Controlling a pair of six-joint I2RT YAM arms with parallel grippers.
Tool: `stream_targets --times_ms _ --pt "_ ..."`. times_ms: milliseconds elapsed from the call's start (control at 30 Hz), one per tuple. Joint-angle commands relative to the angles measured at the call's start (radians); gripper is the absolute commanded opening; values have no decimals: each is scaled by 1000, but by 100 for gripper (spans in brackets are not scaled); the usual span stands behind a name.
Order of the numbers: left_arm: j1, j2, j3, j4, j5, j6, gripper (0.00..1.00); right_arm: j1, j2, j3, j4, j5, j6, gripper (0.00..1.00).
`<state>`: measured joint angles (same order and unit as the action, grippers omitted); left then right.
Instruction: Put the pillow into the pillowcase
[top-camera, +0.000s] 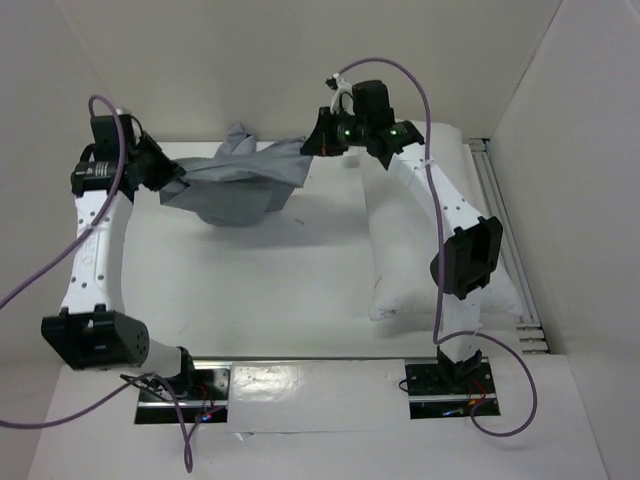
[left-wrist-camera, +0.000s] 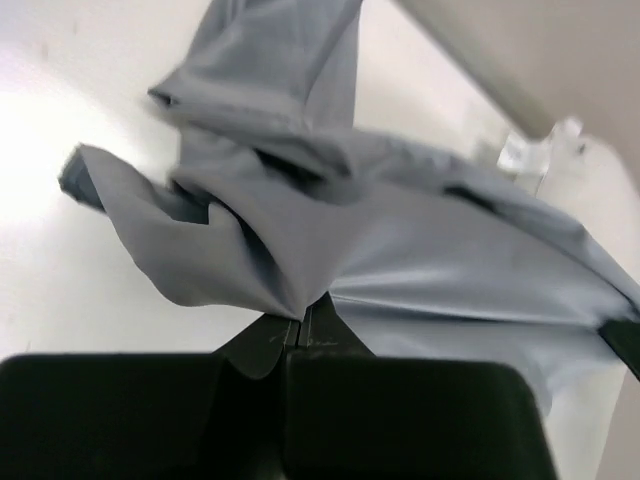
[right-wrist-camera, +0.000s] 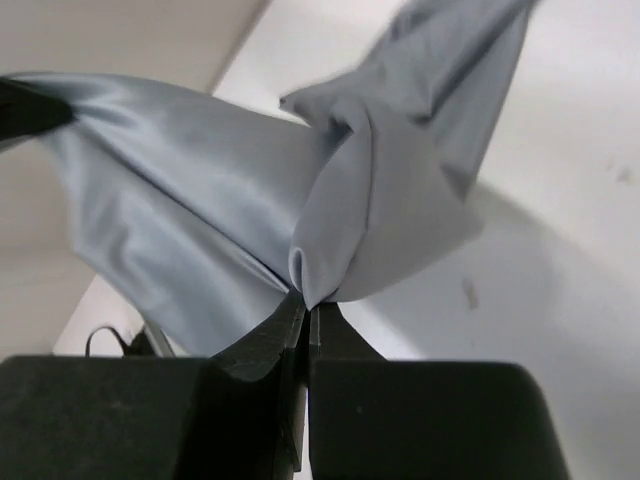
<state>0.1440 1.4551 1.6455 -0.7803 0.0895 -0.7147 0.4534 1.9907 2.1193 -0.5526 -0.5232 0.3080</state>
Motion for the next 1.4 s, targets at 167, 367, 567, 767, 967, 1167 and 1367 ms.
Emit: stream_targets --times_ms 167,367,567,767,967,1167,1367 --pt "-14 -237 -413 -119 85 100 75 -93 -124 -403 -92 42 20 2" --pt "-101 -73 -304 -169 37 165 87 -141 105 -193 -225 106 20 54" --pt "-231 -62 -295 -183 -118 201 29 -9 -55 -340 -139 205 20 54" --pt "-225 -42 -446 -134 -177 104 62 158 -136 -538 -177 388 9 74" --pt "-155 126 -316 -42 -166 55 83 232 -136 -596 -213 511 65 89" --pt "-93 393 -112 -19 -189 44 86 232 -98 -515 -271 726 52 90" --pt "-67 629 111 -51 -174 44 86 191 14 -397 -271 764 -1 93"
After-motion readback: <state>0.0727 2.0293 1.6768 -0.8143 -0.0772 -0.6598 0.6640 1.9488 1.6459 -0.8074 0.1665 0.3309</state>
